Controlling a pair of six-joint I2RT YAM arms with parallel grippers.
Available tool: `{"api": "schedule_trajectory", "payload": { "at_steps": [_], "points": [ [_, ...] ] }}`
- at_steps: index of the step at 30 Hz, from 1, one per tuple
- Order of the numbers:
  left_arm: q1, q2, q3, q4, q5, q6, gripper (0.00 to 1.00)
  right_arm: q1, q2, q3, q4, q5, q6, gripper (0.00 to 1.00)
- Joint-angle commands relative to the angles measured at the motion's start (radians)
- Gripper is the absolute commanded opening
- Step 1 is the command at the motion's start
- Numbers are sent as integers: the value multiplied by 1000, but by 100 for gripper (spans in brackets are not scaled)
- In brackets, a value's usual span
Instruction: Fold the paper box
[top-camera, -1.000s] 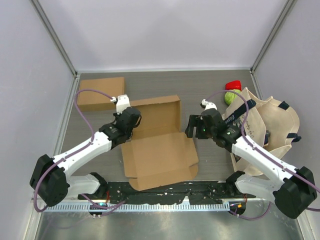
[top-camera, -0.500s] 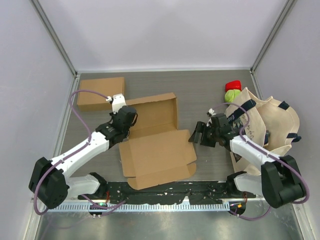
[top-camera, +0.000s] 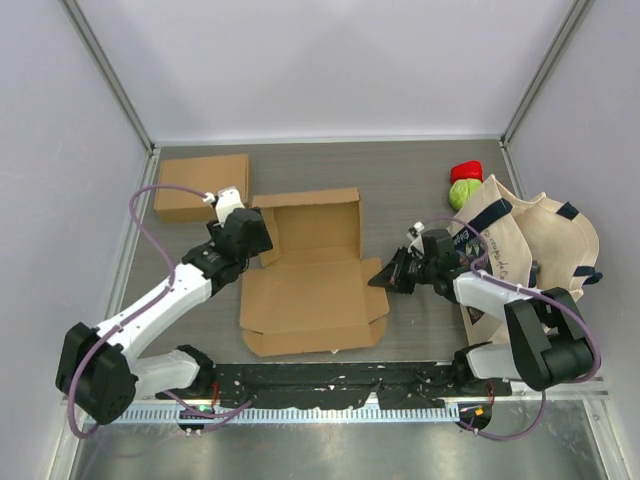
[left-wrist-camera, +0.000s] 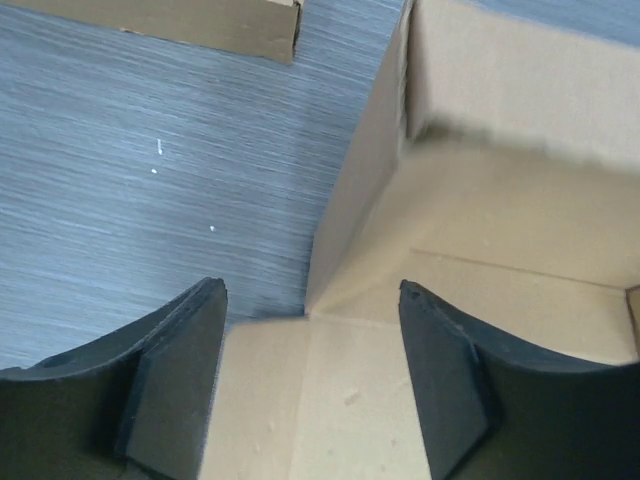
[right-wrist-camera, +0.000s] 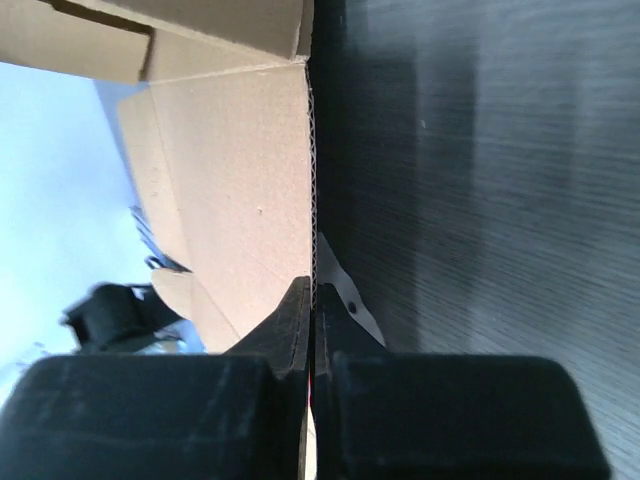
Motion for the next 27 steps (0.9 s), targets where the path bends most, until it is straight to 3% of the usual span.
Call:
{"api": "schedule_trajectory", "payload": {
  "at_steps": [1,6,8,10,11,14,17,19,20,21,22,24,27],
  "points": [
    [13,-154,34,-54,122,14,75,-68,23,101,-42,-89,190,1],
    [-9,-270,71,-59,504,155,76,-100,103,182,-173,-203,115,1],
    [-114,-253,129,-99,551,233,79,-100,131,184,-168,-235,113,1],
    [-244,-232,184,-150,498,306,82,-102,135,184,-167,-240,116,1],
    [-380,-188,198,-179,414,375,82,-102,134,187,-167,-241,118,1],
    [-577,-92,258,-249,305,486,83,-103,131,196,-168,-247,118,1],
    [-703,67,347,-361,158,613,82,-106,131,196,-167,-247,121,1],
    [-713,141,399,-372,80,599,75,-106,129,195,-165,-244,112,1],
    [-707,149,416,-369,31,583,60,-105,126,195,-170,-241,103,1],
    [-701,121,409,-339,31,562,59,-108,117,193,-184,-220,89,1],
    [-676,88,386,-296,34,549,59,-106,112,186,-187,-211,64,1],
    [-618,23,317,-172,93,497,70,-108,92,173,-179,-172,35,1],
    [-444,-113,193,-75,53,321,74,-108,75,144,-152,-111,-20,2]
  ]
}}
